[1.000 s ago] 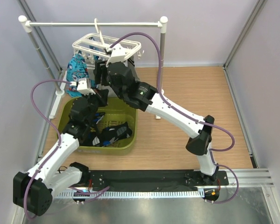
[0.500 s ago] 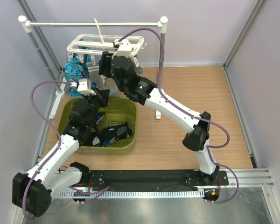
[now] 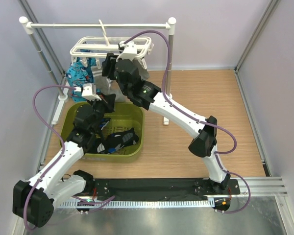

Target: Remove the socks clipped to the hanger

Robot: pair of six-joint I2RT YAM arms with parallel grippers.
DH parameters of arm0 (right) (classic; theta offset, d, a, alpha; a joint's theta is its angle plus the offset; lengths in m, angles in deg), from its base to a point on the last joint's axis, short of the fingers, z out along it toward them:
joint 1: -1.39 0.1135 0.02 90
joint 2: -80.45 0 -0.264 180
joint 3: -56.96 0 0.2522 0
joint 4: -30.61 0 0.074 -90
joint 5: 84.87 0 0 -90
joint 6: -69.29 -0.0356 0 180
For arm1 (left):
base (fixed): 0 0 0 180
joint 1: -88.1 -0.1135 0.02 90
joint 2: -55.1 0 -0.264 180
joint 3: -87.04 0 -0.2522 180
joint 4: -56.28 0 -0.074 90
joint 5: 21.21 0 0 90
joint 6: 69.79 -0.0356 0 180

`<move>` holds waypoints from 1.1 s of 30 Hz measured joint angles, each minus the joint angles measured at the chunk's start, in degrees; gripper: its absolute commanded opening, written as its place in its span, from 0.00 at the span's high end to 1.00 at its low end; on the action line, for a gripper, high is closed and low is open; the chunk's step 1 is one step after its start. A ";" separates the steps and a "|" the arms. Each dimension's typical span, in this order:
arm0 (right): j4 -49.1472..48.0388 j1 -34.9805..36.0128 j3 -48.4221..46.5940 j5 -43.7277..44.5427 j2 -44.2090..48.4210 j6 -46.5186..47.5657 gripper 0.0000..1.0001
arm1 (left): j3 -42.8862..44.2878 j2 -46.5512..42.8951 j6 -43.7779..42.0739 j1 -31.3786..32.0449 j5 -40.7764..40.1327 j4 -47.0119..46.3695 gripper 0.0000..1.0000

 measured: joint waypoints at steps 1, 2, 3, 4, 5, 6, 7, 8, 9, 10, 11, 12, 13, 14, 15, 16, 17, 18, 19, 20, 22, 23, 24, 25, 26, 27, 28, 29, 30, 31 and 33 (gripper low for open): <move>-0.48 -0.04 0.00 0.00 0.00 -0.09 0.49 | -0.02 0.00 0.00 0.00 -0.02 -0.09 1.00; -1.11 -0.07 0.00 0.00 0.00 -0.24 0.55 | -0.02 0.04 0.00 0.00 -0.02 -0.17 1.00; -1.73 -0.15 0.00 0.00 0.00 -0.57 0.63 | -0.02 0.09 -0.02 0.00 -0.04 -0.31 1.00; -2.10 -0.24 0.00 -0.04 0.00 -0.72 0.88 | -0.02 0.11 -0.02 0.00 -0.04 -0.33 1.00; -2.34 -0.39 0.00 -0.02 0.00 -1.03 0.99 | -0.07 0.11 -0.02 0.00 -0.04 -0.37 1.00; -2.64 -0.50 0.02 -0.20 0.00 -1.20 0.99 | -0.17 0.11 -0.02 0.00 -0.04 -0.37 1.00; -2.99 -0.61 0.02 -0.20 -0.02 -1.81 0.99 | -0.31 0.11 -0.04 0.02 -0.04 -0.33 1.00; -3.30 -0.79 0.02 -0.20 -0.02 -2.12 0.99 | -0.44 0.22 -0.04 0.04 -0.07 -0.31 1.00; -3.52 -0.94 0.02 -0.28 -0.02 -2.27 0.99 | -0.52 0.31 -0.04 0.09 -0.07 -0.28 1.00; -3.69 -1.11 0.02 -0.24 -0.02 -2.29 0.99 | -0.57 0.37 -0.02 0.11 -0.07 -0.28 1.00; -3.72 -1.25 0.02 -0.24 -0.02 -2.34 0.99 | -0.61 0.46 -0.02 0.13 -0.07 -0.26 1.00; -3.74 -1.38 0.02 -0.42 -0.02 -2.36 0.99 | -0.66 0.50 -0.02 0.13 -0.07 -0.26 1.00; -3.72 -1.49 0.02 -0.55 -0.02 -2.38 0.99 | -0.66 0.52 -0.02 0.13 -0.07 -0.26 1.00; -3.69 -1.60 0.02 -0.70 -0.07 -2.38 0.99 | -0.66 0.55 -0.02 0.13 -0.07 -0.26 1.00; -3.72 -1.66 0.02 -0.83 -0.13 -2.40 0.99 | -0.66 0.55 -0.02 0.13 -0.07 -0.26 1.00; -3.72 -1.70 0.02 -0.94 -0.17 -2.40 0.99 | -0.66 0.55 -0.02 0.15 -0.04 -0.26 1.00; -3.69 -1.73 0.02 -1.16 -0.24 -2.40 0.99 | -0.66 0.55 0.00 0.15 -0.07 -0.20 1.00; -3.69 -1.75 0.02 -1.40 -0.26 -2.40 0.99 | -0.66 0.52 0.04 0.15 -0.11 0.09 1.00; -3.67 -1.86 0.02 -1.75 -0.26 -2.40 0.99 | -0.44 0.46 0.24 0.15 -0.44 1.16 1.00; -3.65 -1.99 0.02 -2.08 -0.26 -2.43 0.99 | 0.44 0.42 0.72 0.17 -1.36 4.20 1.00; -3.78 -2.12 0.35 -2.49 -0.24 -2.43 0.99 | 3.41 0.33 2.56 0.22 -3.50 11.61 1.00; -4.00 -2.25 0.70 -2.64 -0.22 -2.43 0.99 | 6.62 0.35 3.54 0.22 -4.83 17.70 1.00; -4.48 -2.34 1.44 -2.84 -0.07 -2.45 0.99 | 9.14 0.37 4.24 0.22 -5.49 22.14 1.00; -4.92 -2.49 2.32 -3.15 0.13 -2.49 0.99 | 12.59 0.31 4.81 0.22 -6.21 27.47 1.00; -5.22 -2.73 3.08 -3.52 0.31 -2.60 0.99 | 15.61 0.20 5.42 0.22 -6.64 32.00 1.00; -5.46 -2.99 3.78 -3.87 0.44 -2.69 0.99 | 17.57 -0.22 5.75 0.22 -6.86 35.19 1.00; -5.77 -3.26 4.26 -4.26 0.52 -2.84 0.99 | 19.21 -1.18 5.86 0.22 -7.06 38.86 1.00; -6.03 -3.63 4.74 -4.81 0.68 -3.04 0.99 | 20.17 -2.71 5.97 0.22 -7.26 42.38 1.00; -6.32 -4.02 5.27 -5.35 0.87 -3.26 0.99 | 20.81 -4.48 6.01 0.22 -7.52 45.83 1.00; -6.45 -4.35 5.66 -5.73 1.11 -3.50 0.99 | 21.35 -6.32 6.01 0.22 -7.69 49.03 1.00; -6.73 -4.74 6.49 -6.40 1.70 -3.76 0.99 | 23.58 -8.63 6.01 0.22 -7.93 55.06 1.00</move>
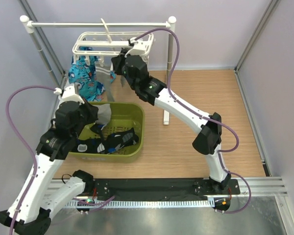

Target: Remove the socks clipped to the hanger

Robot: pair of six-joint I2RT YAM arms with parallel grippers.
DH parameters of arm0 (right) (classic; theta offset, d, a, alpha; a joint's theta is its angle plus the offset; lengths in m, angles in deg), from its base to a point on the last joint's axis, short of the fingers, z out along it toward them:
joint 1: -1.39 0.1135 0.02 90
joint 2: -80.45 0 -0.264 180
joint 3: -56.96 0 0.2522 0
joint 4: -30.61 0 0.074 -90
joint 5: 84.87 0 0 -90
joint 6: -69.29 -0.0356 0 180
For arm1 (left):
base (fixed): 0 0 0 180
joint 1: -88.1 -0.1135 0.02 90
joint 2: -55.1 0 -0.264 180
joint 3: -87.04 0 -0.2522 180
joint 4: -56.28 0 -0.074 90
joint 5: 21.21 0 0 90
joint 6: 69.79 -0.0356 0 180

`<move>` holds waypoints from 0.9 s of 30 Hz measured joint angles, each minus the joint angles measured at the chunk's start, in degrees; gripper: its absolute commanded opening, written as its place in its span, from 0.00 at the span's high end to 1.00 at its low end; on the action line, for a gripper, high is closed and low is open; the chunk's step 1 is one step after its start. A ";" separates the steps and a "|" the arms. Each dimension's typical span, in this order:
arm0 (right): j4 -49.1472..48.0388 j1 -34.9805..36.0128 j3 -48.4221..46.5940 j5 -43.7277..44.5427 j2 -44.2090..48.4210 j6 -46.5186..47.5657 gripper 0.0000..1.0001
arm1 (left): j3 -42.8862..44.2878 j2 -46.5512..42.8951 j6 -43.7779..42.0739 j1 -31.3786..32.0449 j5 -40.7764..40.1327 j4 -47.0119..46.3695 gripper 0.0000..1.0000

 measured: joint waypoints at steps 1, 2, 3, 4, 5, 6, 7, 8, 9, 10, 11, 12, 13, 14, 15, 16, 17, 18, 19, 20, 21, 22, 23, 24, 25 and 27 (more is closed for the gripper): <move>0.00 -0.22 0.33 -0.33 0.35 -0.11 0.99 | 1.29 -0.24 0.02 0.00 0.00 1.90 1.00; 0.00 -0.33 0.44 -0.59 0.55 -0.13 0.99 | 2.99 -0.37 0.02 0.00 0.02 3.82 1.00; 0.04 -0.52 0.61 -0.92 0.76 -0.15 0.99 | 4.52 -0.37 0.07 0.00 0.04 5.27 1.00; 0.04 -0.63 0.74 -1.20 1.01 -0.17 0.99 | 5.49 -0.35 0.11 0.00 0.11 6.08 1.00; 0.02 -0.76 0.94 -1.46 1.27 -0.22 0.99 | 5.79 -0.37 0.26 0.00 0.28 6.54 0.99; 0.07 -0.92 1.33 -1.73 1.62 -0.33 0.99 | 5.68 -0.35 0.46 0.00 0.46 7.04 0.95; 0.09 -1.05 1.75 -2.08 1.95 -0.39 0.99 | 4.59 -0.26 0.90 0.00 0.87 6.75 0.87; 0.11 -1.09 2.05 -2.34 2.23 -0.46 0.99 | 3.41 -0.13 1.25 0.00 1.25 6.75 0.75; 0.02 -1.11 2.62 -2.56 2.62 -0.50 0.99 | 1.49 0.20 1.53 0.00 1.92 6.64 0.46; 0.00 -1.16 3.17 -2.97 2.99 -0.57 0.99 | -0.44 0.74 1.60 0.00 2.49 6.60 0.39; 0.00 -1.25 3.72 -3.50 3.41 -0.57 0.99 | -2.21 1.33 2.34 0.00 3.26 6.47 0.31; -0.11 -1.38 4.48 -4.11 3.89 -0.61 0.99 | -3.43 2.19 2.62 0.00 3.69 6.45 0.29; -0.26 -1.53 5.20 -4.81 4.39 -0.70 0.99 | -4.11 3.50 2.75 0.00 4.13 6.38 0.27; -0.31 -1.75 5.86 -5.60 4.87 -0.76 0.99 | -4.20 4.66 2.73 0.00 4.44 6.23 0.26; -0.46 -1.97 6.47 -6.45 5.35 -0.85 0.99 | -4.17 5.35 2.58 0.00 4.50 5.29 0.26; -0.52 -2.19 7.08 -7.23 5.81 -1.01 0.99 | -4.00 5.79 2.23 0.00 4.50 4.11 0.25; -0.52 -2.29 7.58 -7.96 6.36 -1.25 0.99 | -3.72 6.08 1.66 0.00 4.39 2.67 0.26; -0.85 -2.47 8.39 -8.74 6.97 -1.70 0.99 | -3.39 6.38 1.16 0.00 4.04 0.66 0.26; -1.07 -2.49 9.07 -9.33 7.56 -2.08 0.99 | -3.06 6.78 0.68 0.00 3.65 -1.68 0.26; -1.31 -2.62 9.88 -9.97 8.22 -2.45 0.99 | -3.02 7.17 -0.04 0.00 3.19 -4.66 0.26; -1.40 -2.75 10.47 -10.58 8.76 -2.89 0.99 | -3.02 7.78 -0.55 0.00 2.40 -7.82 0.27; -1.55 -2.86 10.88 -11.10 9.25 -3.19 0.99 | -3.04 8.52 -1.01 0.00 1.64 -10.91 0.27; -1.68 -2.91 11.15 -11.54 9.55 -3.39 0.99 | -3.08 9.22 -1.57 0.00 1.05 -13.11 0.27; -1.70 -2.93 11.34 -11.85 9.84 -3.52 0.99 | -3.37 10.23 -1.97 0.00 0.15 -16.15 0.27; -1.73 -2.93 11.63 -12.07 10.14 -3.56 0.99 | -3.65 11.63 -2.60 0.00 -1.07 -19.69 0.27; -1.70 -2.93 11.91 -12.55 10.56 -3.69 0.99 | -4.04 14.47 -3.78 0.00 -2.78 -24.87 0.27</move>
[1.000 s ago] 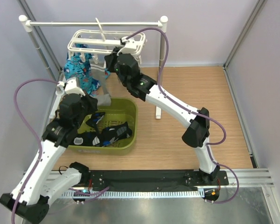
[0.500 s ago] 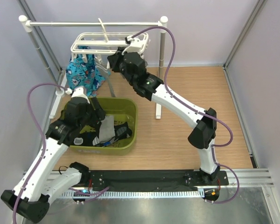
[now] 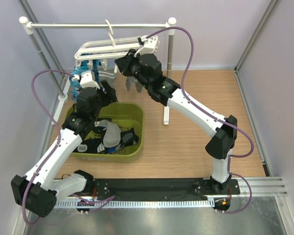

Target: Remove the socks clipped to the hanger

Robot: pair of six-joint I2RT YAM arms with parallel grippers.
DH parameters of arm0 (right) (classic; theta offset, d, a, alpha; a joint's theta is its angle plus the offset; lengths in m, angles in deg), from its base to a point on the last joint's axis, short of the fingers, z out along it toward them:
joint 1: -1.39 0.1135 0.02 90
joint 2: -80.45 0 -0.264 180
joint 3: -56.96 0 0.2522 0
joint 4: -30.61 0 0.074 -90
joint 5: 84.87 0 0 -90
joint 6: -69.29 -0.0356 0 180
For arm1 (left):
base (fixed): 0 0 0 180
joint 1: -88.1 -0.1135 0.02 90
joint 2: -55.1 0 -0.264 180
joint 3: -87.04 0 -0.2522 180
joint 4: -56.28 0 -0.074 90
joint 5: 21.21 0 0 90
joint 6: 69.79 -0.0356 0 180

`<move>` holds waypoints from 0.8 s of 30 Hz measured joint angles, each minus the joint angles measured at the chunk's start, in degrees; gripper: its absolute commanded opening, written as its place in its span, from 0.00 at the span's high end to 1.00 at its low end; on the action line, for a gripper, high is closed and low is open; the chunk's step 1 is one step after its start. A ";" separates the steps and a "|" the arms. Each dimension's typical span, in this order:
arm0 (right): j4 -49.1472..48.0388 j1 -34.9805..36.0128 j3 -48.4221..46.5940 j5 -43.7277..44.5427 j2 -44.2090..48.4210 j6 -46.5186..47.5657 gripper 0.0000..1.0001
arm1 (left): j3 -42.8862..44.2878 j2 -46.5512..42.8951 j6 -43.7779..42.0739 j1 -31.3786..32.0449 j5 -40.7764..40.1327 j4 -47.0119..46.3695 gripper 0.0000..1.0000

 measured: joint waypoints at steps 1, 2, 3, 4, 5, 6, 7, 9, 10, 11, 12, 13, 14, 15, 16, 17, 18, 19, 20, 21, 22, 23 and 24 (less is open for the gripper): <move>-0.02 0.00 0.07 -0.26 0.15 -0.09 0.99 | -0.09 1.38 -0.74 0.00 -0.66 -1.92 0.27; 0.00 0.00 0.15 -0.48 0.31 -0.20 0.99 | -0.11 2.84 -1.46 0.00 -1.31 -3.89 0.27; -0.02 0.00 0.28 -0.72 0.46 -0.33 0.99 | -0.11 4.37 -2.32 0.00 -1.95 -5.88 0.27; -0.04 -0.02 0.37 -0.90 0.59 -0.50 0.99 | -0.09 5.84 -2.80 0.00 -2.80 -7.58 0.27; -0.04 -0.02 0.44 -1.01 0.68 -0.66 0.99 | -0.09 7.21 -3.52 0.00 -3.65 -9.16 0.26; -0.09 -0.02 0.48 -1.11 0.74 -0.74 0.99 | -0.09 8.24 -4.02 0.00 -4.24 -10.25 0.26; -0.11 -0.02 0.48 -1.20 0.76 -0.90 0.99 | -0.11 9.46 -4.55 0.00 -5.05 -11.47 0.26; -0.17 -0.04 0.50 -1.36 0.76 -1.01 0.99 | -0.09 11.61 -5.60 0.00 -6.45 -13.99 0.26; -0.17 -0.07 0.52 -1.46 0.76 -1.07 0.99 | -0.09 12.59 -5.77 0.00 -7.15 -15.10 0.25; -0.20 -0.07 0.52 -1.53 0.76 -1.11 0.99 | -0.04 13.51 -5.86 0.00 -7.80 -16.13 0.25; -0.24 -0.07 0.52 -1.62 0.76 -1.14 0.99 | -0.04 14.38 -5.73 0.00 -8.52 -16.92 0.25; -0.24 -0.07 0.52 -1.68 0.76 -1.16 0.99 | -0.04 15.21 -5.51 0.00 -9.31 -17.51 0.25; -0.26 -0.07 0.52 -1.75 0.76 -1.16 0.99 | -0.04 15.80 -5.38 0.00 -9.86 -17.94 0.24; -0.28 -0.07 0.52 -1.77 0.74 -1.18 0.99 | -0.04 16.57 -5.01 0.00 -10.75 -18.58 0.23; -0.28 -0.07 0.55 -1.79 0.76 -1.18 0.99 | -0.02 17.44 -4.63 0.00 -11.67 -19.37 0.23; -0.31 -0.07 0.55 -1.81 0.76 -1.16 0.99 | -0.02 18.36 -4.20 0.00 -12.57 -20.22 0.22; -0.33 -0.07 0.55 -1.84 0.76 -1.16 0.99 | -0.02 19.32 -3.93 0.00 -13.27 -20.98 0.20; -0.37 -0.07 0.59 -1.86 0.76 -1.16 0.99 | -0.02 20.31 -3.78 0.00 -13.81 -21.70 0.16; -0.37 -0.07 0.59 -1.88 0.76 -1.14 0.99 | 0.00 21.31 -3.65 0.00 -14.16 -22.38 0.15; -0.37 -0.07 0.61 -1.88 0.76 -1.14 0.99 | 0.04 22.05 -3.52 0.00 -14.27 -23.02 0.15; -0.37 -0.07 0.61 -1.90 0.74 -1.14 0.99 | 0.07 22.91 -3.50 0.00 -14.27 -23.69 0.15; -0.39 -0.07 0.61 -1.92 0.74 -1.14 0.99 | 0.07 23.56 -3.50 0.00 -14.21 -24.28 0.15; -0.39 -0.07 0.61 -1.92 0.76 -1.14 0.99 | 0.07 24.04 -3.43 0.00 -14.01 -24.79 0.14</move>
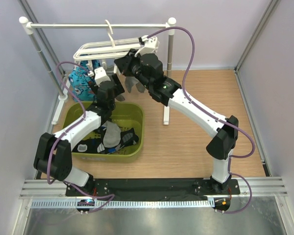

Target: Remove the socks clipped to the hanger

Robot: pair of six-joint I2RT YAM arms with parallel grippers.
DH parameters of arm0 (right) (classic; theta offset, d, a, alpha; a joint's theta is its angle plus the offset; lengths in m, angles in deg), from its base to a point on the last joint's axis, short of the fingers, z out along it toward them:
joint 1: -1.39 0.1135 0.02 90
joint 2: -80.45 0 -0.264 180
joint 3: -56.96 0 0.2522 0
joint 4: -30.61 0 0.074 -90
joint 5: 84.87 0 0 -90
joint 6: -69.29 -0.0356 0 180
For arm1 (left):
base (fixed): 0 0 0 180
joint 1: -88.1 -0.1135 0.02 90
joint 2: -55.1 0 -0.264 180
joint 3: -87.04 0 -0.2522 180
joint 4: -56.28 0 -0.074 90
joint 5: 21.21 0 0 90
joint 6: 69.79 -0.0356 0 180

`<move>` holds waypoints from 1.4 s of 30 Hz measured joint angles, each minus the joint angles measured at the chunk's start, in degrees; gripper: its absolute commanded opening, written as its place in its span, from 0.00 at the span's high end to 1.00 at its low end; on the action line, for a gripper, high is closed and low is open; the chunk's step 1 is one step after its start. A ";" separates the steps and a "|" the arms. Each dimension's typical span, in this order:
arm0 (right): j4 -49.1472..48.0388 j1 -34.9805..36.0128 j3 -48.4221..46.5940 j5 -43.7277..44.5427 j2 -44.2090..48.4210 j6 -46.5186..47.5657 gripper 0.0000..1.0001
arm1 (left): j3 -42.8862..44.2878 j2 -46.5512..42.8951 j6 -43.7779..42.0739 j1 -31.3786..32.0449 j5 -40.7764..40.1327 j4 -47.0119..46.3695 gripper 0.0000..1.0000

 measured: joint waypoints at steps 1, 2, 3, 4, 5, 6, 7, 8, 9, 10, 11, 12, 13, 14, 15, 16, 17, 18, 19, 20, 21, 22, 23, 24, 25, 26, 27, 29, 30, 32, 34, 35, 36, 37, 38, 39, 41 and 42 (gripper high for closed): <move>0.00 0.00 0.00 0.00 0.00 0.00 0.99 | 0.00 0.17 0.04 0.02 0.11 -0.33 0.14; 0.00 0.00 0.00 0.00 0.00 0.02 0.99 | 0.00 0.22 0.13 0.04 0.28 -0.92 0.12; 0.00 0.00 0.00 -0.02 0.00 0.02 0.99 | 0.00 0.22 0.22 0.04 0.26 -1.42 0.11; -0.07 0.00 0.00 -0.02 0.00 0.02 0.99 | 0.00 0.22 0.46 0.04 0.20 -2.32 0.11; -0.13 0.00 0.00 -0.07 -0.02 0.02 0.99 | 0.00 0.24 0.68 0.04 0.11 -2.89 0.11; -0.20 0.00 0.00 -0.15 -0.02 0.02 0.99 | 0.00 0.39 0.76 0.04 -0.20 -3.32 0.12; -0.28 0.00 0.02 -0.24 0.00 0.04 0.99 | 0.02 0.68 0.79 0.04 -0.48 -3.82 0.14; -0.46 0.00 0.09 -0.37 0.00 0.04 0.99 | 0.04 1.01 0.85 0.04 -0.66 -4.09 0.17; -0.48 0.00 0.11 -0.42 0.00 0.02 0.99 | 0.13 1.51 0.90 0.04 -0.83 -4.20 0.32; -0.50 0.00 0.15 -0.46 -0.02 0.02 0.99 | 0.20 2.01 1.18 0.04 -1.01 -4.26 0.43; -0.52 0.00 0.22 -0.46 0.00 0.04 0.99 | 0.22 2.45 1.25 0.04 -1.25 -4.20 0.56; -0.52 0.00 0.26 -0.46 -0.02 0.07 0.99 | 0.22 2.69 1.16 0.04 -1.36 -3.91 0.79; -0.55 -0.02 0.33 -0.46 0.00 0.09 0.99 | 0.22 2.75 1.44 0.07 -1.33 -3.61 0.88; -0.63 -0.11 0.44 -0.46 -0.02 0.15 0.99 | 0.20 2.64 1.42 0.13 -1.44 -3.30 0.96; -0.79 -0.22 0.57 -0.48 0.00 0.22 0.99 | 0.15 2.43 1.31 0.17 -1.49 -3.10 1.00; -0.90 -0.33 0.66 -0.52 0.00 0.26 0.98 | -0.31 1.84 1.46 0.28 -1.42 -3.13 1.00; -0.90 -0.55 0.79 -0.63 0.00 0.28 0.95 | -1.33 0.66 1.49 0.37 -1.25 -3.10 1.00; -0.85 -0.76 0.85 -0.70 -0.02 0.28 0.90 | -2.78 -0.96 1.60 0.48 -1.01 -2.97 1.00; -0.63 -1.18 0.85 -0.85 0.00 0.28 0.82 | -4.28 -2.89 1.77 0.61 -0.68 -2.82 1.00; -0.37 -1.42 0.85 -0.92 0.00 0.31 0.76 | -5.68 -4.98 2.03 0.74 -0.35 -2.78 1.00; -0.17 -1.60 0.85 -0.96 0.00 0.48 0.71 | -6.93 -7.04 2.27 0.85 0.00 -2.75 1.00; 0.13 -1.81 0.92 -1.01 0.02 0.72 0.66 | -7.80 -8.72 2.36 0.94 0.26 -2.71 1.00; 0.48 -2.01 1.05 -0.98 0.15 1.11 0.57 | -8.79 -10.91 2.49 1.05 0.50 -2.75 1.00; 1.07 -2.16 1.31 -1.03 0.44 1.29 0.54 | -9.31 -12.26 2.56 1.07 0.68 -2.73 1.00; 2.03 -2.32 1.49 -1.18 0.81 1.68 0.50 | -9.90 -13.73 2.64 1.07 0.87 -2.73 1.00; 3.67 -2.45 1.75 -1.40 1.40 1.86 0.46 | -10.36 -14.95 2.69 1.07 1.07 -2.73 1.00; 5.46 -2.45 1.90 -1.66 1.97 1.90 0.44 | -10.75 -15.98 2.71 1.09 1.31 -2.71 1.00; 9.01 -2.29 1.88 -2.12 3.21 2.14 0.33 | -11.50 -17.53 2.69 1.18 1.75 -2.73 1.00; 10.95 -2.10 1.86 -2.16 3.93 2.03 0.31 | -11.80 -18.08 2.69 1.36 1.84 -2.71 1.00; 14.19 -1.62 1.64 -2.14 5.29 2.27 0.28 | -12.37 -18.82 2.64 1.79 1.90 -2.73 1.00; 17.14 -0.92 1.46 -1.97 6.73 2.29 0.28 | -13.18 -19.56 2.64 2.25 1.92 -2.73 1.00; 18.23 -0.44 1.31 -1.84 7.45 2.32 0.28 | -13.66 -19.98 2.64 2.40 1.92 -2.69 1.00; 19.30 0.11 0.90 -1.68 8.04 2.36 0.30 | -14.05 -20.33 2.64 2.58 1.92 -2.69 1.00; 19.96 0.57 0.39 -1.57 8.35 2.43 0.30 | -14.45 -20.79 2.64 2.71 1.90 -2.64 1.00; 20.41 1.09 -0.42 -1.49 8.57 2.47 0.32 | -14.78 -21.24 2.62 2.91 1.92 -2.64 1.00; 20.44 1.84 -1.75 -1.49 8.72 2.60 0.32 | -15.19 -22.01 2.60 3.15 1.90 -2.67 1.00; 19.39 2.82 -2.80 -1.51 8.72 2.82 0.33 | -15.52 -22.80 2.47 3.76 1.86 -2.67 1.00; 19.12 3.26 -3.02 -1.51 8.63 2.86 0.33 | -15.67 -23.17 2.47 4.00 1.86 -2.67 1.00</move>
